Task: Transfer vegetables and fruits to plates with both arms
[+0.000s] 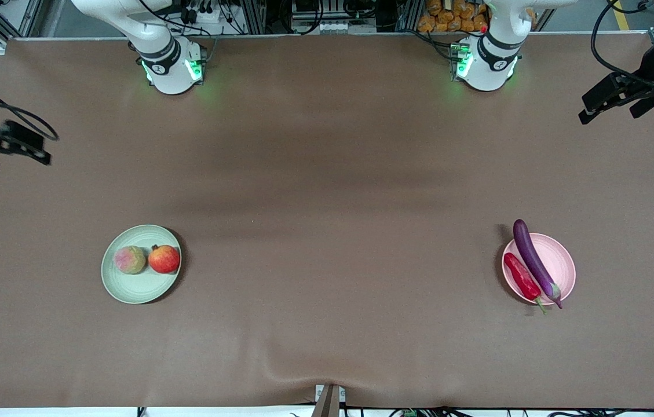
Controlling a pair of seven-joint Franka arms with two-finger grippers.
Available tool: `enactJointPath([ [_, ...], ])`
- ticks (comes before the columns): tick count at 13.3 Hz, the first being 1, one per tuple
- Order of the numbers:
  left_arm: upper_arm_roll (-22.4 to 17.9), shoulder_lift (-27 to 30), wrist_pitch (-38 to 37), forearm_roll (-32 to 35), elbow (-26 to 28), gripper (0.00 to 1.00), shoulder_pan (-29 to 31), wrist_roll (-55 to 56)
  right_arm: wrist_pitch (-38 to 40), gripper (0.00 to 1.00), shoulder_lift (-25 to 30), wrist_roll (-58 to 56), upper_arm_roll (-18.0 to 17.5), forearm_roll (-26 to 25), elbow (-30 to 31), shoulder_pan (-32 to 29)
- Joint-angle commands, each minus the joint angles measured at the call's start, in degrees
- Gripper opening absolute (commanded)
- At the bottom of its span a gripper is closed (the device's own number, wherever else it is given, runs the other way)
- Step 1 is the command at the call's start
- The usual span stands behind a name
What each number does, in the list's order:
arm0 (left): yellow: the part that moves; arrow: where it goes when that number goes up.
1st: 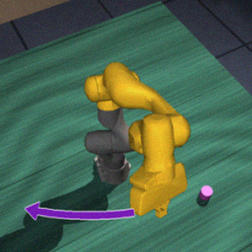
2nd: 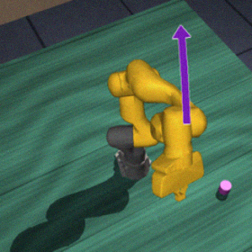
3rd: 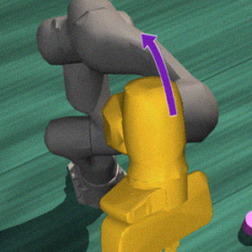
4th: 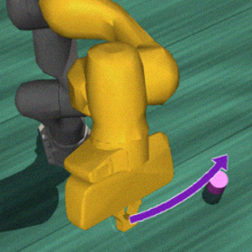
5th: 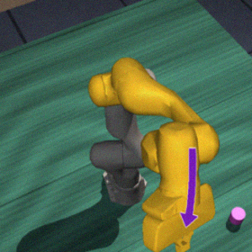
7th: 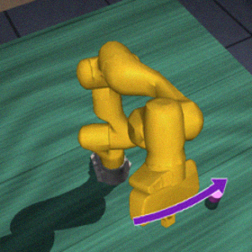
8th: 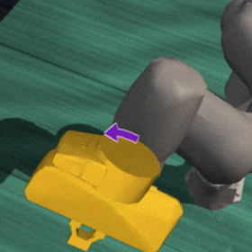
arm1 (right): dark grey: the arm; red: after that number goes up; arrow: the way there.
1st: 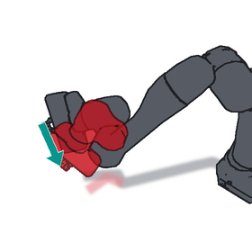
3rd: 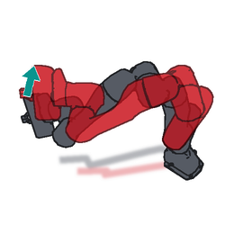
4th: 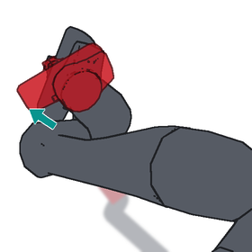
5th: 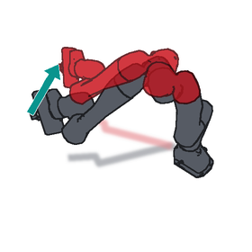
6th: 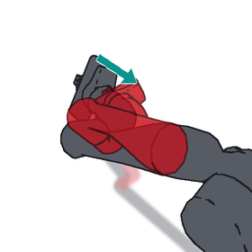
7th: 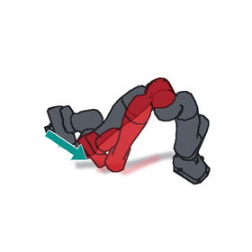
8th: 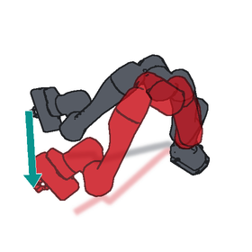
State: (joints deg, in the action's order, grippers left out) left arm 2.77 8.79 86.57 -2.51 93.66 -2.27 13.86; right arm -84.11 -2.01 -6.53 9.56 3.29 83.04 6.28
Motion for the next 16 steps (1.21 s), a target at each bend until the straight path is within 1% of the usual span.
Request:
enactJointPath([
  [1,0.0,0.8,-2.4,-1.1,-0.4,1.00,0.2,0.7,3.1,1.00,4.0,4.8,-5.8,-0.1,1.9,-7.1],
  [2,0.0,0.9,-2.4,-1.1,-0.1,1.00,0.2,0.9,4.7,1.00,4.3,6.9,-7.1,-0.1,1.7,-8.7],
  [4,0.0,1.0,-2.4,-1.0,-0.2,1.00,0.2,0.8,6.3,1.00,4.4,10.3,-7.6,-0.2,1.5,-9.1],
  [7,-0.1,1.1,-1.8,1.0,-0.3,1.00,0.3,-0.4,6.0,1.00,4.2,11.4,-7.6,-0.8,2.6,-9.3],
  [9,-0.1,0.9,-0.6,2.6,-0.2,1.00,0.3,-0.6,3.9,1.00,4.2,10.8,-7.6,-2.9,4.5,-9.0],
  [11,-0.3,0.4,-0.5,2.6,-0.5,1.00,0.4,-1.4,3.6,1.00,4.2,10.3,-7.5,-3.1,5.4,-9.1],
  [15,-0.7,0.2,-0.8,2.8,-1.5,1.00,0.4,-0.6,4.0,1.00,4.3,8.6,-7.2,-3.2,4.9,-9.0],
  [16,-0.8,0.2,-1.0,3.1,-2.0,1.00,0.8,-0.7,4.1,1.00,4.1,8.6,-6.6,-3.4,4.9,-8.0],
])
